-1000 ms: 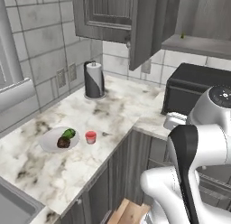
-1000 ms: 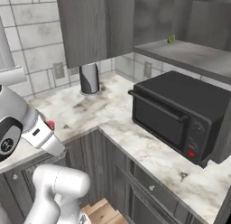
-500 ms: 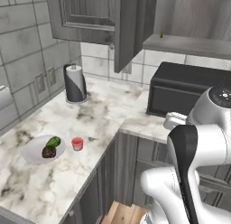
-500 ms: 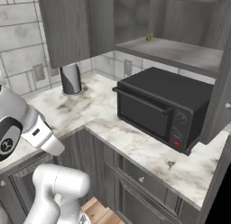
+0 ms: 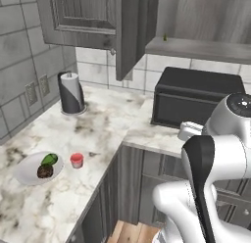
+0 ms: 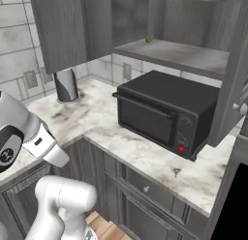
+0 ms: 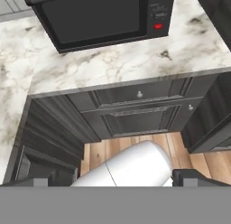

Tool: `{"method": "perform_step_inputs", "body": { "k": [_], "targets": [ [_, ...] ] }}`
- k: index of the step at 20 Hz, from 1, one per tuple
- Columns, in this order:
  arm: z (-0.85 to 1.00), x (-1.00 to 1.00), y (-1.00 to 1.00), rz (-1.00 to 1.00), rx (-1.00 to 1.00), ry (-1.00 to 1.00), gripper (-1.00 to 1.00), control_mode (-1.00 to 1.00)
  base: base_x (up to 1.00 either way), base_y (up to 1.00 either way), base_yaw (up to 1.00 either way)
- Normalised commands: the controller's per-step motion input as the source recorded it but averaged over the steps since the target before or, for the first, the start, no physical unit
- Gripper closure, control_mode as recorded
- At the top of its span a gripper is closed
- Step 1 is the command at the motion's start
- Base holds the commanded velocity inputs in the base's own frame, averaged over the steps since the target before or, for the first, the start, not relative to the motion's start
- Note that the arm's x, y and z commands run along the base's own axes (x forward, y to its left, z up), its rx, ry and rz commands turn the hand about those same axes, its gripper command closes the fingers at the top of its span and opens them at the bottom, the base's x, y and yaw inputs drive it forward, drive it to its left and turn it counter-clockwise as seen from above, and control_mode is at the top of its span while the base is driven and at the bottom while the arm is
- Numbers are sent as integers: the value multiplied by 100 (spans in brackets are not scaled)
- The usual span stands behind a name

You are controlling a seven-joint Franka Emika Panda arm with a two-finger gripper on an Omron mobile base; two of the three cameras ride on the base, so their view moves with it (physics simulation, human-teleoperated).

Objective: Pick the avocado and bread from the counter and place them on the plate. Then pick the jam from the cabinet and place it next to the plate. Lastly close the cabinet door.

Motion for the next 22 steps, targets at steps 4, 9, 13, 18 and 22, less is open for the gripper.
{"method": "perform_step_inputs", "body": {
  "k": [4,9,13,18,22],
  "targets": [
    [0,0,0,0,0,0,-100,100,21,-12,-10],
    [0,0,0,0,0,0,-100,100,27,-18,-7],
    [0,0,0,0,0,0,-100,100,32,-21,-4],
    [0,0,0,0,0,0,-100,100,23,-33,-2],
    [0,0,0,0,0,0,-100,100,19,-33,-4]
  ]
}}
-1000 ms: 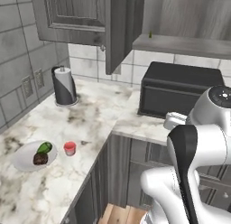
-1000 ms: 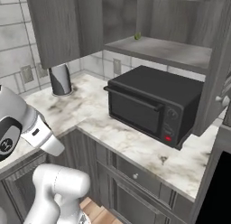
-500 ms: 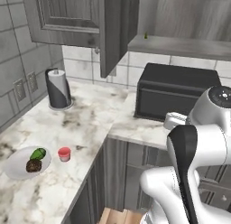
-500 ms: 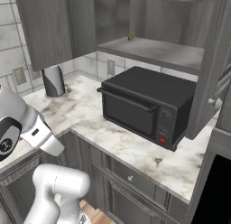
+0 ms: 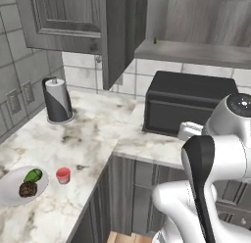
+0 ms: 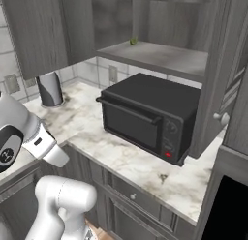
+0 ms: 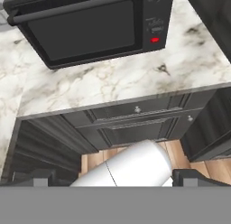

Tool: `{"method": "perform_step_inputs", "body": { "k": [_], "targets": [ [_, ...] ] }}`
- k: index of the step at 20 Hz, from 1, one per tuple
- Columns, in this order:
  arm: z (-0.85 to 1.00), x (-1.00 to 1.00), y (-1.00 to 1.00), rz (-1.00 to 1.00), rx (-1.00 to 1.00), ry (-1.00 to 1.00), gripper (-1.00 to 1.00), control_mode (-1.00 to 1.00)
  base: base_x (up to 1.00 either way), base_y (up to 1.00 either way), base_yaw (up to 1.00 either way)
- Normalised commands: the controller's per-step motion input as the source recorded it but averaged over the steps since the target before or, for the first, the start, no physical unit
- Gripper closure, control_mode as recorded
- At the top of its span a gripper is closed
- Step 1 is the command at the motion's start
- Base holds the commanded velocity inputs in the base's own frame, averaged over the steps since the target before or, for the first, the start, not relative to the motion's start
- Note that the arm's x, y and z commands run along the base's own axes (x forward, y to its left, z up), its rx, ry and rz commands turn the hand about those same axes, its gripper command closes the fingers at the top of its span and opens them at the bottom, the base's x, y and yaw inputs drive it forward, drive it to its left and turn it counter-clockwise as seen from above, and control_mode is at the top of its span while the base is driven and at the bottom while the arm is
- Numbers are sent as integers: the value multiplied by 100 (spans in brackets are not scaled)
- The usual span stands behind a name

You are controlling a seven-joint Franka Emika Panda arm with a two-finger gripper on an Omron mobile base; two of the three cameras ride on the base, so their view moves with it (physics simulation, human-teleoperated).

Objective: Pick the avocado and bread from the counter and place them on the plate. Then pick the jam from the cabinet and place it next to the plate. Lastly close the cabinet door.

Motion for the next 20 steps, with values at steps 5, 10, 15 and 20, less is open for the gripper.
{"method": "perform_step_inputs", "body": {
  "k": [5,10,15,20],
  "targets": [
    [0,0,0,0,0,0,-100,100,13,-37,-7],
    [0,0,0,0,0,0,-100,100,1,-38,-14],
    [0,0,0,0,0,0,-100,100,0,-20,-25],
    [0,0,0,0,0,0,-100,100,1,-8,-27]
  ]
}}
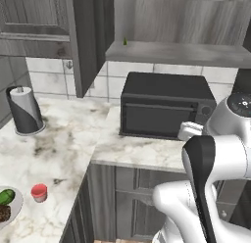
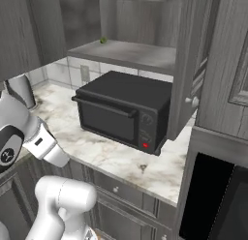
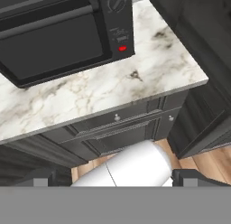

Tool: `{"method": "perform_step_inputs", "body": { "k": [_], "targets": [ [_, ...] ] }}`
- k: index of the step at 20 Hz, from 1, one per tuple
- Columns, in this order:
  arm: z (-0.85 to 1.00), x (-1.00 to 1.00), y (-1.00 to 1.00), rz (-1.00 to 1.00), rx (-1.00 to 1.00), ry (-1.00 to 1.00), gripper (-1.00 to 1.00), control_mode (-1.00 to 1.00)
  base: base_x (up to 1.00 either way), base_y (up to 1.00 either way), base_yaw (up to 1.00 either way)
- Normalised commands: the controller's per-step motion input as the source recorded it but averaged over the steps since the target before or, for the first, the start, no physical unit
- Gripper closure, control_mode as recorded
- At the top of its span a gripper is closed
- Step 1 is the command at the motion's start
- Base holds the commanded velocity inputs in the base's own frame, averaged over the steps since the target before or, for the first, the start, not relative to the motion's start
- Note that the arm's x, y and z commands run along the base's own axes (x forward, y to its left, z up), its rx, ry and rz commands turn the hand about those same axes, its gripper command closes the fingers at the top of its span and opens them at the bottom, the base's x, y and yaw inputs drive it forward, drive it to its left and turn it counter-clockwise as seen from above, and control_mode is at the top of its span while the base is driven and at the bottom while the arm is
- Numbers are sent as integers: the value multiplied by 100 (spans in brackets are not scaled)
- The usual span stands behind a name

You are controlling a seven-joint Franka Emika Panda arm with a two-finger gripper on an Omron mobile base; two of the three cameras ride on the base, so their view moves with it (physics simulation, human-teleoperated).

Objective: Pick the avocado and bread from the counter and place them on the plate. Then pick the jam from the cabinet and place it next to the plate. Lastly close the cabinet door.

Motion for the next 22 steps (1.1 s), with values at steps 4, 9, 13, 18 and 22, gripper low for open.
{"method": "perform_step_inputs", "body": {
  "k": [4,9,13,18,22],
  "targets": [
    [0,0,0,0,0,0,-100,100,1,0,-28],
    [0,0,0,0,0,0,-100,100,6,0,-24],
    [0,0,0,0,0,0,-100,100,20,0,-19],
    [0,0,0,0,0,0,-100,100,26,0,-13],
    [0,0,0,0,0,0,-100,100,29,0,-10]
  ]
}}
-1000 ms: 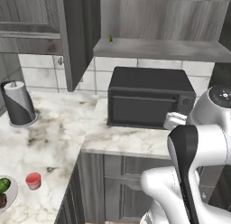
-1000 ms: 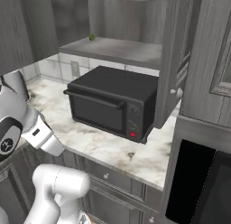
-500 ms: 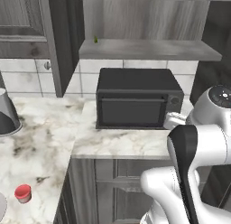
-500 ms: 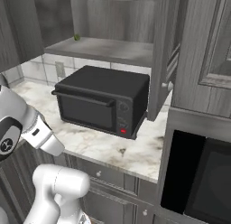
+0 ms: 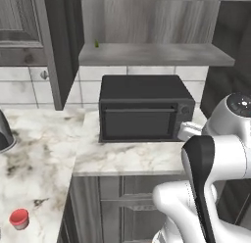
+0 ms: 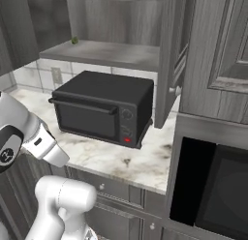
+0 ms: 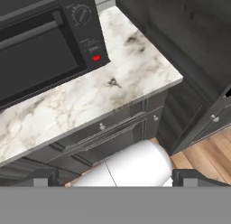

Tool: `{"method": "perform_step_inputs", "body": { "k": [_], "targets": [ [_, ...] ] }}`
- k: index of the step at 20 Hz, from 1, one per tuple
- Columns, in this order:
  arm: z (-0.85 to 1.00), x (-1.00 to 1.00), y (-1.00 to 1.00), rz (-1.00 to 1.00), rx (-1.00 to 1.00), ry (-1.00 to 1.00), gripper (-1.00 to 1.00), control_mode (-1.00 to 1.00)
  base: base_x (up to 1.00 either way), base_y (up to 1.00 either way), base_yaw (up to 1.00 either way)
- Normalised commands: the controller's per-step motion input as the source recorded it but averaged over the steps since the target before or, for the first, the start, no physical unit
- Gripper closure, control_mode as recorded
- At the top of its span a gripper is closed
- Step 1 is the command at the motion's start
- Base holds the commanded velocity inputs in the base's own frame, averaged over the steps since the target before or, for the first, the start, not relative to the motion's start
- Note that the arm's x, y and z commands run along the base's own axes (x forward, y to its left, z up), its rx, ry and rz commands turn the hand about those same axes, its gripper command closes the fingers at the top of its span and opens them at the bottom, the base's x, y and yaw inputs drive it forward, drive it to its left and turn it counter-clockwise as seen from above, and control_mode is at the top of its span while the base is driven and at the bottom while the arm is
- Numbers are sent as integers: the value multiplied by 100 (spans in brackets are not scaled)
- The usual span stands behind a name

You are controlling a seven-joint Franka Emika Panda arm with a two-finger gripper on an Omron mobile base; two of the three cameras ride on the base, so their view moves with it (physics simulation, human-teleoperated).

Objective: Pick the avocado and bread from the counter and place them on the plate. Then pick the jam from the cabinet and place it next to the plate. Lastly close the cabinet door.

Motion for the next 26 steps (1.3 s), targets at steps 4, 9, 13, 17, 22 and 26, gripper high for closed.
{"method": "perform_step_inputs", "body": {
  "k": [4,9,13,17,22,26],
  "targets": [
    [0,0,0,0,0,0,-100,100,36,1,-8],
    [0,0,0,0,0,0,-100,100,28,2,-7],
    [0,0,0,0,0,0,-100,100,12,14,-6],
    [0,0,0,0,0,0,-100,100,1,23,-7],
    [0,0,0,0,0,0,-100,100,0,25,-7],
    [2,0,16,-6,0,0,-100,-100,0,0,0]
  ]
}}
